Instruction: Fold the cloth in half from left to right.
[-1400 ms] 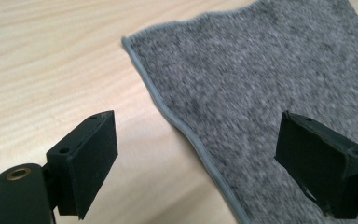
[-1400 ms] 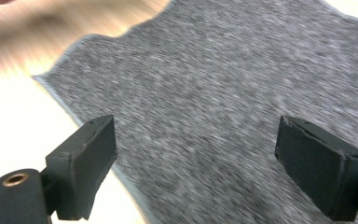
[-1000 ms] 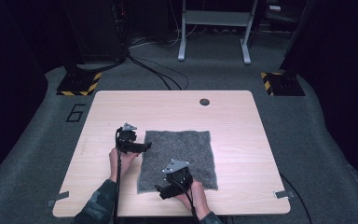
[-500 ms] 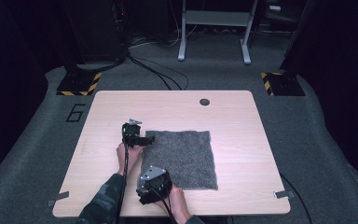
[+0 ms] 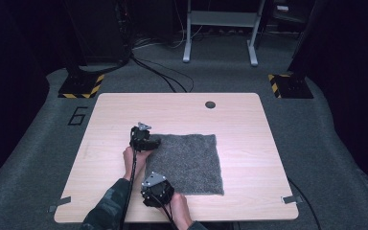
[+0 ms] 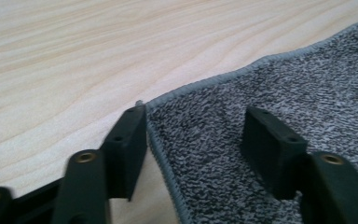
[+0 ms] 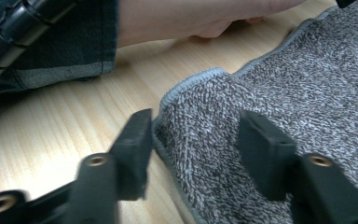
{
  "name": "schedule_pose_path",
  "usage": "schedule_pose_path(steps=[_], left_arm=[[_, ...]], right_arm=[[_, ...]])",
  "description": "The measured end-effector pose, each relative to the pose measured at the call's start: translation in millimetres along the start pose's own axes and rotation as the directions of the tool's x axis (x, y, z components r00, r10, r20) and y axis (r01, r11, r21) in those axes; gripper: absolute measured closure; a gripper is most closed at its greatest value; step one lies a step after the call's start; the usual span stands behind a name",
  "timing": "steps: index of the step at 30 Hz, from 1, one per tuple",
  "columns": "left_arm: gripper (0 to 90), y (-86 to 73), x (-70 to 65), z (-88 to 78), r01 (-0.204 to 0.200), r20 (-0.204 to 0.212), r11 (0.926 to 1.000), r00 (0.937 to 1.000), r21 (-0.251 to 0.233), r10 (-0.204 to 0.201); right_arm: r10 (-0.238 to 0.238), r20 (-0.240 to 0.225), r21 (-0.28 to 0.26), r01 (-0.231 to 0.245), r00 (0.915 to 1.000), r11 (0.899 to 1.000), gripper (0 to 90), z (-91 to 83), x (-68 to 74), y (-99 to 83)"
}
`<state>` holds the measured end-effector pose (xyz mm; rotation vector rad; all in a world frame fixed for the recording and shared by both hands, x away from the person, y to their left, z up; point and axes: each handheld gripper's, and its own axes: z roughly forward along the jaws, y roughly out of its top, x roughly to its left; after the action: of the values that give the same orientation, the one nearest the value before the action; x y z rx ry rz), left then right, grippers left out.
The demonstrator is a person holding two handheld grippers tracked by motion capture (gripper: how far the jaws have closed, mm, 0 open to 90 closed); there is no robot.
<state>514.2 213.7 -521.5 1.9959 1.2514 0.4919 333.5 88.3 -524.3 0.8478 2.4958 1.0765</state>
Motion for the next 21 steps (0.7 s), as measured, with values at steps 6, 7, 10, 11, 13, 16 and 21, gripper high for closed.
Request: schedule_pose_path(steps=[6,7,10,11,13,16,21], left_arm=[[63.2,-0.4,-4.3,0.4,-0.037,0.02,0.9993,0.9991,-0.009,0.037],[67.8,0.0,-4.3,0.8,-0.049,0.026,0.9987,0.9984,-0.009,0.049],[75.9,0.0,-3.9,1.1,-0.051,0.037,0.9987,0.998,-0.011,0.051],[78.8,-0.6,-4.9,2.7,-0.024,0.05,0.9992,0.9984,-0.031,0.026],[82.1,-0.5,-4.8,2.6,-0.023,0.053,0.9993,0.9983,-0.028,0.025],[83.6,-0.5,-3.7,2.8,-0.02,0.065,0.9994,0.9977,-0.029,0.022],[84.5,1.0,-1.0,-0.7,-0.003,0.076,0.9996,0.9971,-0.027,0.005]], right_arm=[[-0.001,0.005,-0.011,0.001,1.0,1.0,70.6,-2.3,0.2,-1.7],[-0.005,0.005,-0.011,0.005,1.0,1.0,75.4,-2.8,0.5,-2.1],[-0.01,0.007,-0.018,0.011,0.9999,1.0,80.5,-2.9,-0.1,-2.6],[0.0,0.009,-0.014,0.0,1.0,1.0,83.7,-3.6,0.0,-3.3],[-0.001,0.006,-0.015,0.001,1.0,1.0,84.9,-4.2,-1.3,-3.8],[-0.016,-0.001,-0.017,0.016,0.9999,1.0,85.5,-4.8,-3.1,-5.0],[0.0,-0.009,-0.035,0.0,1.0,0.999,86.1,-13.0,-1.8,-5.9]])
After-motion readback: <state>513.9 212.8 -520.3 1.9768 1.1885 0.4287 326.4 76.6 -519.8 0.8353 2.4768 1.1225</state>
